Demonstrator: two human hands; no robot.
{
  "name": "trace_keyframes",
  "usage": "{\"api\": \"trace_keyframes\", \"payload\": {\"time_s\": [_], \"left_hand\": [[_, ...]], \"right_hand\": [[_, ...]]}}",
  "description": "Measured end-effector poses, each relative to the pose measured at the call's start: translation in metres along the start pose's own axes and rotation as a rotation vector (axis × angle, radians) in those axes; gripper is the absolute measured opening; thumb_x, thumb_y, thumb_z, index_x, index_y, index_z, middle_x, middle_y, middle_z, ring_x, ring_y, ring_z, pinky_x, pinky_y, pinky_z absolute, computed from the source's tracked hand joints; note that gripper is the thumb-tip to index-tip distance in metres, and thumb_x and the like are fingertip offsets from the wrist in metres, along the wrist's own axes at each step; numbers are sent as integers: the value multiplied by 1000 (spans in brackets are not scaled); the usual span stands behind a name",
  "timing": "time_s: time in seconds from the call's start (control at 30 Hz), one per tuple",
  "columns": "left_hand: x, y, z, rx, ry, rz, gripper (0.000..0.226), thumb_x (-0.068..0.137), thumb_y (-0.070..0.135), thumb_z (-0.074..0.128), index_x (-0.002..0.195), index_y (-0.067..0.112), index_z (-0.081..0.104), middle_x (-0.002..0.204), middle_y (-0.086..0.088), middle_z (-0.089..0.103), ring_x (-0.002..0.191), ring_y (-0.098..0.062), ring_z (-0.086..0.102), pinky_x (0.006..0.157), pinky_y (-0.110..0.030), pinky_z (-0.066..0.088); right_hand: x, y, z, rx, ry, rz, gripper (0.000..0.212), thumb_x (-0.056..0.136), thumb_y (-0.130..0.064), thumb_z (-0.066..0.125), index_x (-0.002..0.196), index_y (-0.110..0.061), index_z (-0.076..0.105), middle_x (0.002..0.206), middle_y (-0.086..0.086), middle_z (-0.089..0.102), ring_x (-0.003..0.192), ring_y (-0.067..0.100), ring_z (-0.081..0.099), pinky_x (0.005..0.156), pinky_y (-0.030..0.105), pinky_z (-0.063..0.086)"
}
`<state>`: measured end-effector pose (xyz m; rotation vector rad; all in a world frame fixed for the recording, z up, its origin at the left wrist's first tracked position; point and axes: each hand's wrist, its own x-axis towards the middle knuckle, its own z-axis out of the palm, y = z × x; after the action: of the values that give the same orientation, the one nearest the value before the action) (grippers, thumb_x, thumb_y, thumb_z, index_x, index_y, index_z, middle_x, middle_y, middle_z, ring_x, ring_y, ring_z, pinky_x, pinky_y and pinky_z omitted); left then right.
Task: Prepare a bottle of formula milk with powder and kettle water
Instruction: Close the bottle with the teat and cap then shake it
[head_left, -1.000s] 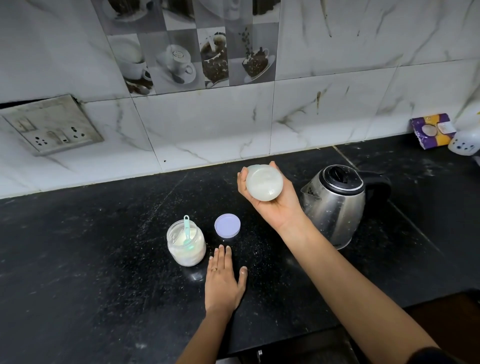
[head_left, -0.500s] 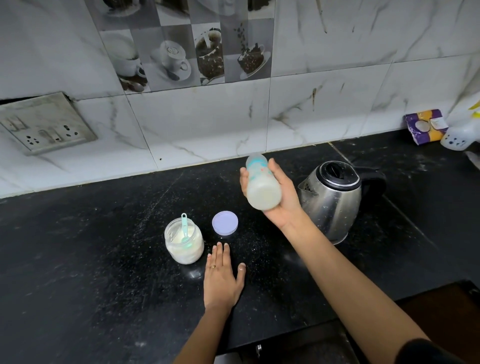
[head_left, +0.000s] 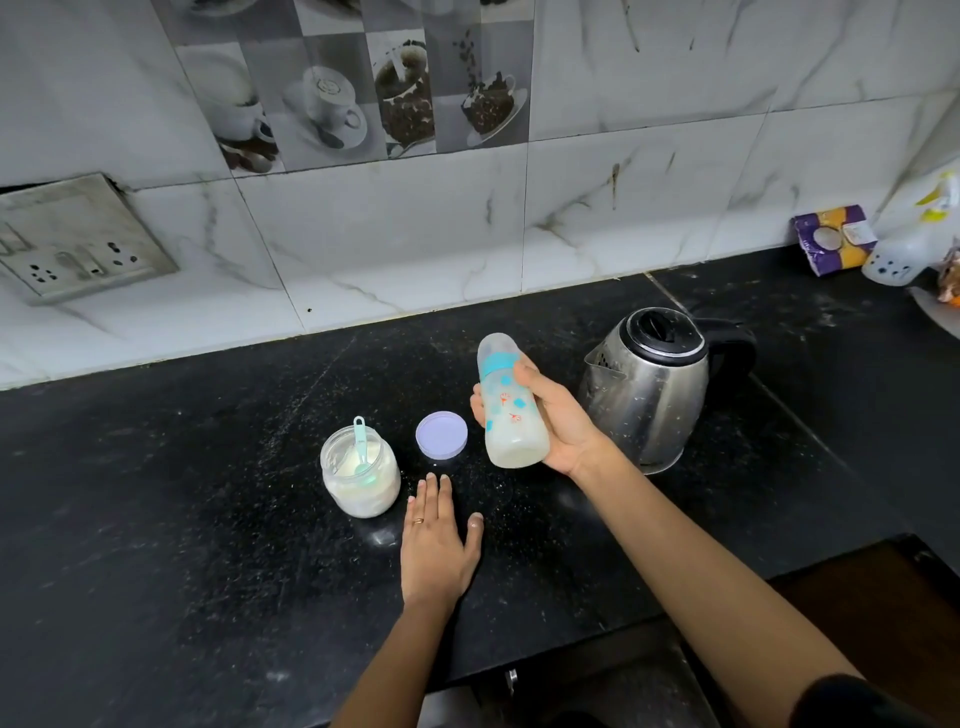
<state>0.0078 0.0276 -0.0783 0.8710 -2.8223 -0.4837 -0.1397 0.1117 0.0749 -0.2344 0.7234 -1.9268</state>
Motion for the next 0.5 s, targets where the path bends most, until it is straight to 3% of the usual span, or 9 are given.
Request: {"api": "trace_keyframes", "payload": {"time_s": [0.17,0.27,0.5], "left_hand": [[0,-1,0,-18,7,-4,84,83,59,5,150,10,18,159,-8,14,147,-18,5,117,-28,-5],[0,0,1,-13,3,-5,84,83,59,6,150,9,18,158,-10,16,147,-19,7,118,-29,-4],[1,0,2,-10,13,-7,83,84,58,8,150,9,19,158,-10,17,147,-20,9,118,-30,-1]], "right_hand": [[2,-2,-8,-123,-19,-86,92,51,-25,92,131,-29,46,120,16,54,98,31,65,85,50,54],[3,-6,-19,-327,-26,-132,93,56,-25,90,136,-31,42,121,16,55,106,27,59,91,43,51],[-3,-8,-46,-816,43,-169,74,79,9,65,140,-19,34,123,10,59,113,19,57,96,33,47]]}}
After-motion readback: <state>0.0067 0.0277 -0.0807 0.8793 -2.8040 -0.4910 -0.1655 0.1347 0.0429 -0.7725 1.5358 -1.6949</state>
